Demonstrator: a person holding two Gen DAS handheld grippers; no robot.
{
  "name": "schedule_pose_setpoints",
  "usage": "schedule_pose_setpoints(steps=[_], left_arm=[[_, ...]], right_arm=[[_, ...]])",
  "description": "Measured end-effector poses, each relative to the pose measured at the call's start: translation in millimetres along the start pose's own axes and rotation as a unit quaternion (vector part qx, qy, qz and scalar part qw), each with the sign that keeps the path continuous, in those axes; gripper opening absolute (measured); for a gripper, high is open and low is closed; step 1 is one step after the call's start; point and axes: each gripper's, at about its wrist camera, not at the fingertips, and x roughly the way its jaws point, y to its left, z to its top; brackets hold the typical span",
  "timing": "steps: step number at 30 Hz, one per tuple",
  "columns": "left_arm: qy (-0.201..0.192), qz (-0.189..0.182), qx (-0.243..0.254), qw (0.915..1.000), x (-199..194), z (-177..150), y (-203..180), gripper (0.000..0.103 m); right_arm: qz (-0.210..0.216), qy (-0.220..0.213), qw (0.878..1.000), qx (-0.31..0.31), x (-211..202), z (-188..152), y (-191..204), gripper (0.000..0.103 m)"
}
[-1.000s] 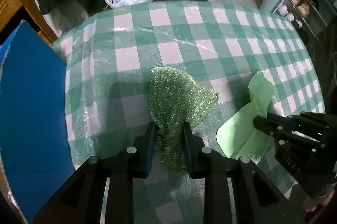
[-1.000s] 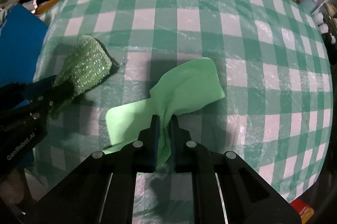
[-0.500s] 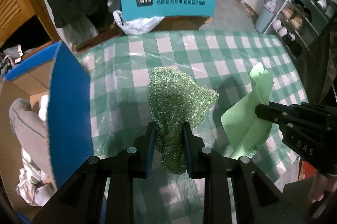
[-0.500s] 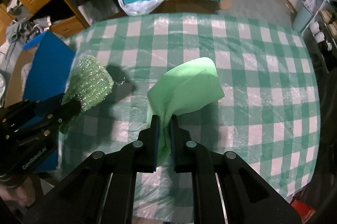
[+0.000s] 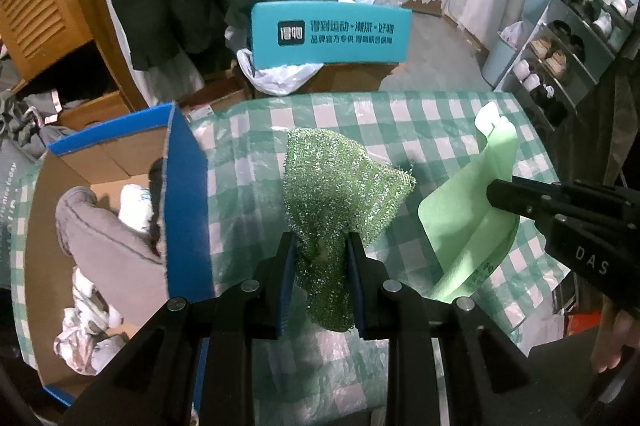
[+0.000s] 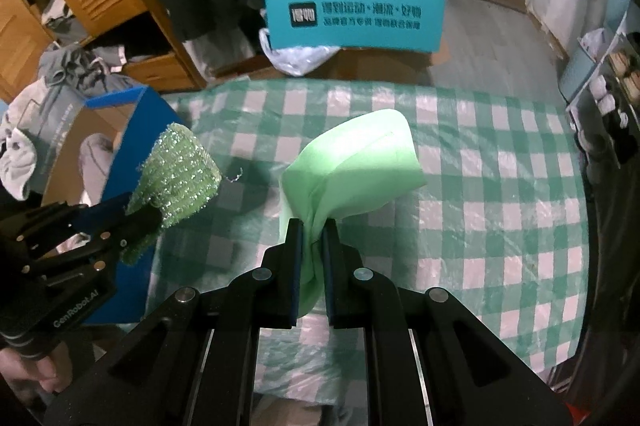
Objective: Organize soft objects
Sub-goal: 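Lift the green cloth and scrubber and carry both over the box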
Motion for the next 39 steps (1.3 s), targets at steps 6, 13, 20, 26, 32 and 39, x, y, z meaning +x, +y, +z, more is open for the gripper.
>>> schedule_pose_setpoints(steps=[6, 13, 20, 26, 32, 39], left_arm=[[-0.018, 0.003, -0.007, 0.9998, -23, -2, 10, 0.024], [-0.036, 0.011, -0.017, 0.9991, -44, -7, 26, 0.024], [-0.049, 0.014, -0.034, 0.9981, -60, -13, 48, 0.024], [-0.059, 0.017, -0.054, 0.9967, -73, -18, 71, 0.024], [-0.065, 0.024, -0.081, 0.9944, -81, -25, 101, 0.024], [-0.066, 0.032, -0.114, 0.9908, -85, -37, 136, 0.024]], right_arm=[[0.009, -0.016, 1.0, -0.013, -16, 5, 14, 0.009], [0.024, -0.031, 0.999, -0.028, -25, 10, 37, 0.009], [0.032, -0.035, 0.998, -0.045, -27, 15, 62, 0.009], [0.044, -0.04, 0.996, -0.063, -31, 22, 90, 0.009], [0.058, -0.042, 0.994, -0.084, -29, 29, 122, 0.009], [0.072, -0.038, 0.99, -0.112, -23, 37, 162, 0.009]])
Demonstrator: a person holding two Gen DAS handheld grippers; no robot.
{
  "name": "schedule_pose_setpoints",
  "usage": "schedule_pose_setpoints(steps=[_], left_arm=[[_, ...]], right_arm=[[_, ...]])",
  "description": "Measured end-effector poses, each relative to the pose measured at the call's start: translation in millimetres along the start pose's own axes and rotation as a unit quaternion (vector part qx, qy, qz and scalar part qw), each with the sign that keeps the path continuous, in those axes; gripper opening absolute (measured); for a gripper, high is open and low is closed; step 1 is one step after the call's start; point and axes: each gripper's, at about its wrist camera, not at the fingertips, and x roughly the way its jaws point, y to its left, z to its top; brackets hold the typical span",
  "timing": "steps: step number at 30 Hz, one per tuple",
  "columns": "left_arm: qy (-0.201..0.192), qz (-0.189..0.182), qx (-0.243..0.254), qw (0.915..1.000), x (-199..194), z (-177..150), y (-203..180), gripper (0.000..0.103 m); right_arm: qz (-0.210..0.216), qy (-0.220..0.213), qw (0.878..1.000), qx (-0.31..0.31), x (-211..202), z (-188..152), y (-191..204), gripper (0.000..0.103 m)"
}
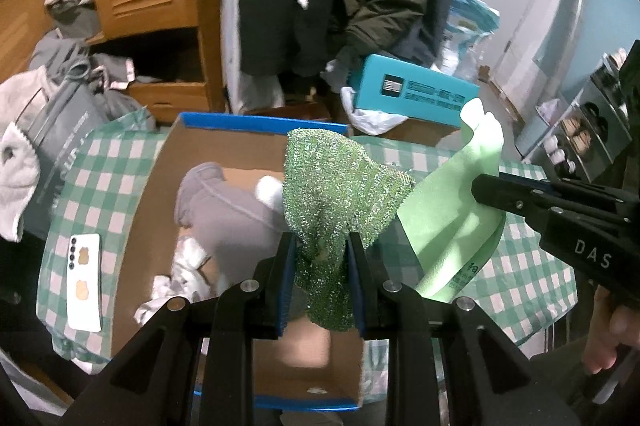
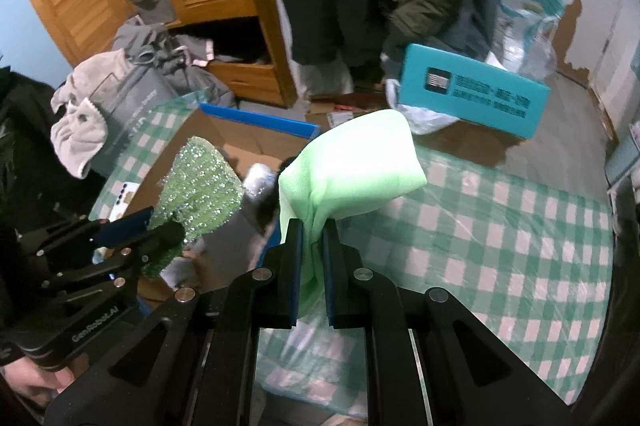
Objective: Organize soft objects
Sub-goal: 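Lift the green cloth and scrubber and carry both over the box, then lower both tools into the box and open them to release the items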
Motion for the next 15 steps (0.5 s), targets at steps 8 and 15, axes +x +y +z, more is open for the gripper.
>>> schedule_pose_setpoints(steps=[8, 15], left_arm=[[0.007, 0.026, -0.039, 0.9989, 7, -7, 44, 0.024], [0.022, 0.038, -0.065, 0.9969, 18, -16, 71, 0.025]], right_arm=[[0.019, 0.023, 0.999, -0.039, 25, 10, 46, 0.009], [0.03, 0.056, 0.996, -0.063, 53, 10, 74, 0.009]])
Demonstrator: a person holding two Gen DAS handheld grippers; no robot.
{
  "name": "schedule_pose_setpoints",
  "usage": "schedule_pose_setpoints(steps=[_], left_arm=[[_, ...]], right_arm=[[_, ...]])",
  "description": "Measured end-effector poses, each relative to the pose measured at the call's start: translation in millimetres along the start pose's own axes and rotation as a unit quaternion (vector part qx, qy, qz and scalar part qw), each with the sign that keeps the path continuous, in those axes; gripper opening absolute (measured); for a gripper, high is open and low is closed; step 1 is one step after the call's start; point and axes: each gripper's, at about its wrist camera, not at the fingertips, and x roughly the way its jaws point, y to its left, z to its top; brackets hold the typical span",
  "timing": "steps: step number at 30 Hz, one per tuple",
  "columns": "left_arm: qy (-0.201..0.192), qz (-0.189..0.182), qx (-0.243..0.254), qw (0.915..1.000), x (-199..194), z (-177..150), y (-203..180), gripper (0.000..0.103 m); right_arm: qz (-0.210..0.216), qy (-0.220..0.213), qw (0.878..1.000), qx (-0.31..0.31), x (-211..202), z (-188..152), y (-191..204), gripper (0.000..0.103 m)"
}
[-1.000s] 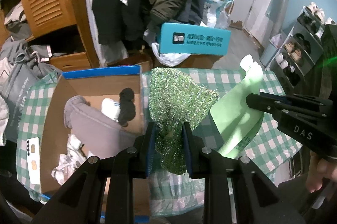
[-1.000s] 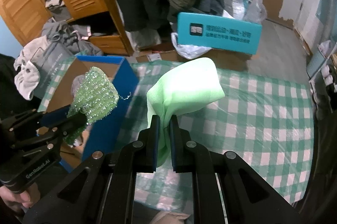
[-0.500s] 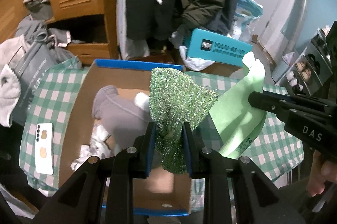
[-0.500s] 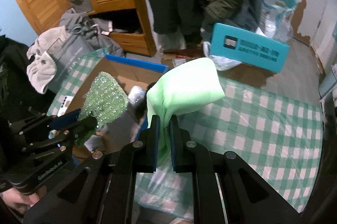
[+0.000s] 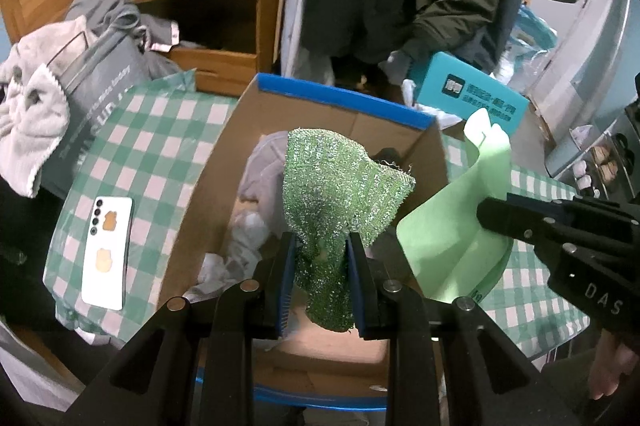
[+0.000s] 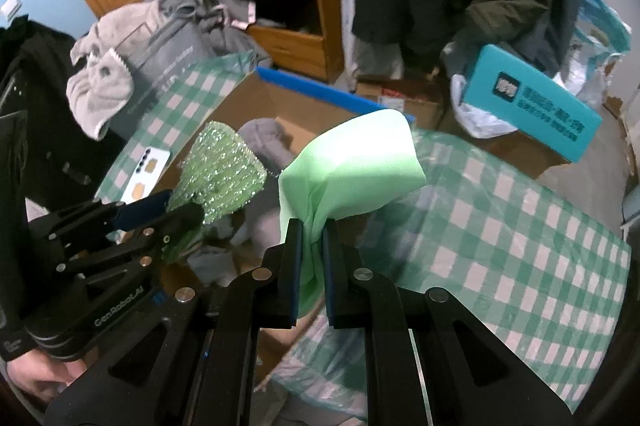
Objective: Organize soft objects
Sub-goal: 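Lower both tools into the box and open them to release the items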
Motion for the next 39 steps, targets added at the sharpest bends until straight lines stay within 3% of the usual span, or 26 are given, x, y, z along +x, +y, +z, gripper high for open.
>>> schedule_pose_setpoints(steps=[10, 12, 14, 19, 27, 34, 39], left_arm=[[0.014, 0.006, -0.011, 0.9998, 9, -4, 13, 0.033], [0.015, 0.003, -0.013, 0.9998, 9, -5, 14, 0.04], [0.012, 0.006, -0.011, 0.9998, 7, -6, 14, 0.044], [0.002, 0.015, -0.007, 0.9999, -2, -4, 12, 0.053], [-0.033, 0.029, 0.01, 0.999, -30, 1, 0, 0.07], [-0.055, 0.014, 0.021, 0.9982, -55, 3, -18, 0.072], [-0.077, 0.021, 0.035, 0.9962, -72, 3, -33, 0.085]], right_arm=[[0.007, 0.043, 0.999, -0.023, 32, -1, 18, 0.012], [0.009, 0.042, 0.999, -0.025, 32, -2, 19, 0.024], [0.007, 0.04, 0.999, -0.024, 31, -1, 19, 0.044], [-0.007, 0.025, 0.999, -0.021, 20, 1, 15, 0.06], [-0.019, -0.003, 1.0, 0.004, -8, -4, -2, 0.062], [-0.028, -0.046, 0.998, 0.021, -44, -11, -17, 0.063], [-0.031, -0.074, 0.996, 0.039, -65, -18, -30, 0.063]])
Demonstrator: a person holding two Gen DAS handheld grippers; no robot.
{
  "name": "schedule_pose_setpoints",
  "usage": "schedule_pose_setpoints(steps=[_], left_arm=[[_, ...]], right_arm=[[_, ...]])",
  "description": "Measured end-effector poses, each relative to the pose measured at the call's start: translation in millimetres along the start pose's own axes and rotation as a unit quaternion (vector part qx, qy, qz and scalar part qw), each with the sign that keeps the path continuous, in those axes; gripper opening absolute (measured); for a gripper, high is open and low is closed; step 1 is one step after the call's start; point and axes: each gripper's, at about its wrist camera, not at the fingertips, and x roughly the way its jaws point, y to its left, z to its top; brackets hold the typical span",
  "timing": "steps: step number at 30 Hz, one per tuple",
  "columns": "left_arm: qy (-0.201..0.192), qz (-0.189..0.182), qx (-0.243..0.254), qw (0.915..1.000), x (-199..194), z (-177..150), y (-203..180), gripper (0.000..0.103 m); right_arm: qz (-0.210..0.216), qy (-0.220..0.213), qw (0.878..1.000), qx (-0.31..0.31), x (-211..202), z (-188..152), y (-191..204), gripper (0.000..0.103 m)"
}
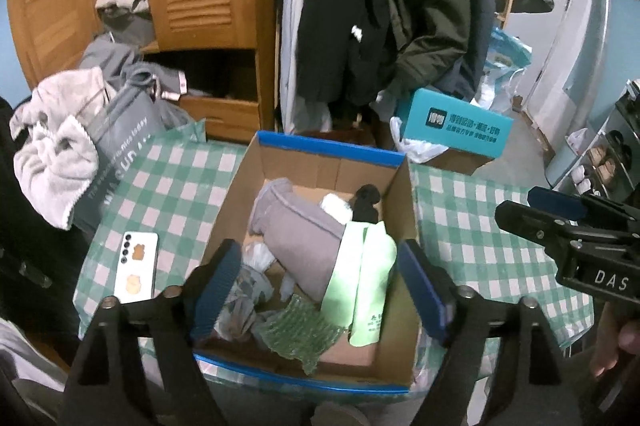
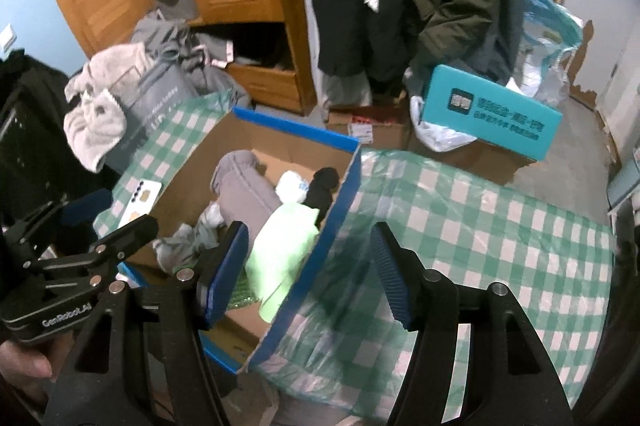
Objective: Organize soft objects
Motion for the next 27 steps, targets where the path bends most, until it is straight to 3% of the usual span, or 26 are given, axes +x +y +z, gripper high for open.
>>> schedule_pose_setpoints(steps=[10, 27], left_arm=[[0.003, 0.026, 0.027, 0.9993, -7, 2, -22, 0.085], [0.047, 0.039, 0.047, 0.9971, 11, -3, -46, 0.085]], right_arm=[[-0.022, -0.036, 0.999, 0.03, -26, -11, -31, 0.063], [-0.021, -0.036, 0.998, 0.045, -32, -25, -51, 0.063]])
